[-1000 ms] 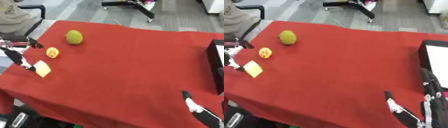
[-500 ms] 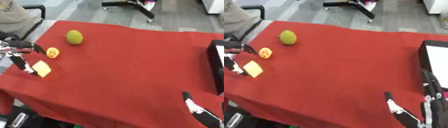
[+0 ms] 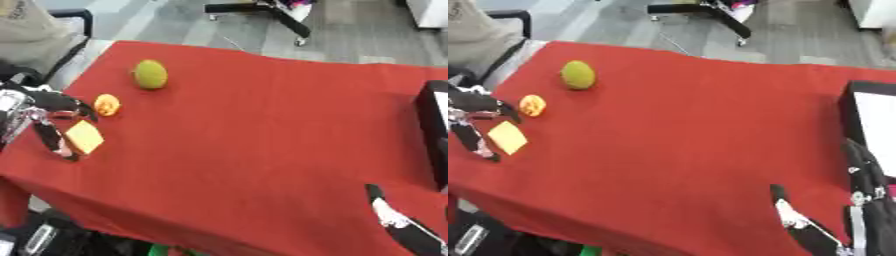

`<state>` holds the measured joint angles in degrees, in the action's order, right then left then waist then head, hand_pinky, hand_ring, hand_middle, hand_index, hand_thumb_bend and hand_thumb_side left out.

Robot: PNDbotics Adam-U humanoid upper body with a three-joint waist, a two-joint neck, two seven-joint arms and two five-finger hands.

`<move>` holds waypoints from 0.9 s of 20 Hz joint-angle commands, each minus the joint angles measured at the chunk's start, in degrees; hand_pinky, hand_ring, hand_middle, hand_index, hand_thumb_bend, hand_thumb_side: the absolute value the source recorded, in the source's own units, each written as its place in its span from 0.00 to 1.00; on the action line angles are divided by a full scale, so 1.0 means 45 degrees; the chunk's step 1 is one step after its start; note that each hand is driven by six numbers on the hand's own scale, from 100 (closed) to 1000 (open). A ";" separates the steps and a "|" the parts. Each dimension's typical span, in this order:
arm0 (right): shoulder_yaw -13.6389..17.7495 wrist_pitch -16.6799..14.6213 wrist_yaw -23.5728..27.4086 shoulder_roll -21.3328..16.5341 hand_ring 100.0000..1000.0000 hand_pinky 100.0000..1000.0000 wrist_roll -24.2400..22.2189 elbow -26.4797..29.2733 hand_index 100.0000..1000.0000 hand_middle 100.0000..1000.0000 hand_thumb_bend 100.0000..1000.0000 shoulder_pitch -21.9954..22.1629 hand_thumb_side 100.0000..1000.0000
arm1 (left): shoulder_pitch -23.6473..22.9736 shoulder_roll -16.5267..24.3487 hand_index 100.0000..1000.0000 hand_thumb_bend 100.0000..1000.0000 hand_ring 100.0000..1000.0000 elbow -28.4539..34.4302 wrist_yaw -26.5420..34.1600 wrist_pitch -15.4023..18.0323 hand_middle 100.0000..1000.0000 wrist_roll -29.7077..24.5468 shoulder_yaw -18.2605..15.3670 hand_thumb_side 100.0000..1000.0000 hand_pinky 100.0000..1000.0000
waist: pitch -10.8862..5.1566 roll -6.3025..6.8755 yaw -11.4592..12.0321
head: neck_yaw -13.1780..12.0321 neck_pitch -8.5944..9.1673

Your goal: Pick up the objects with one hand, pass them to the other hand, and then place them into the box on the other side of the table.

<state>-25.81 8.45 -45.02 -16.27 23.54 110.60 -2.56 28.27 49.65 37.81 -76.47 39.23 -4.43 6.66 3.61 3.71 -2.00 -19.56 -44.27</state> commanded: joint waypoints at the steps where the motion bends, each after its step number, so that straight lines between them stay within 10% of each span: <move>1: 0.0030 0.0010 0.0057 0.0000 1.00 0.87 0.0011 0.0239 1.00 0.92 0.45 -0.0103 0.46 | 0.0211 0.0098 0.82 0.58 0.75 -0.0852 -0.2885 0.0081 0.73 0.2106 -0.0580 0.36 0.88 | -0.0186 -0.0009 0.0031 | 0.0009 0.0033; 8: 0.0030 0.0008 0.0063 0.0005 1.00 0.88 0.0012 0.0238 1.00 0.92 0.45 -0.0089 0.46 | 0.0344 -0.0095 0.69 0.43 0.62 -0.2015 -0.5028 0.0145 0.57 0.4868 -0.1020 0.28 0.83 | -0.0205 -0.0018 0.0050 | -0.0023 0.0033; 18: 0.0042 0.0002 0.0086 0.0001 1.00 0.87 0.0010 0.0242 1.00 0.92 0.45 -0.0079 0.47 | 0.0382 0.0086 0.47 0.27 0.44 -0.2167 -0.4646 0.0401 0.37 0.5878 -0.1534 0.22 0.77 | -0.0229 -0.0017 0.0049 | -0.0074 0.0033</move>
<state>-25.81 8.45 -45.01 -16.08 23.55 110.60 -2.53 29.81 48.77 27.97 -97.82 40.80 21.74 0.27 3.10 3.76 -1.79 -19.66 -44.27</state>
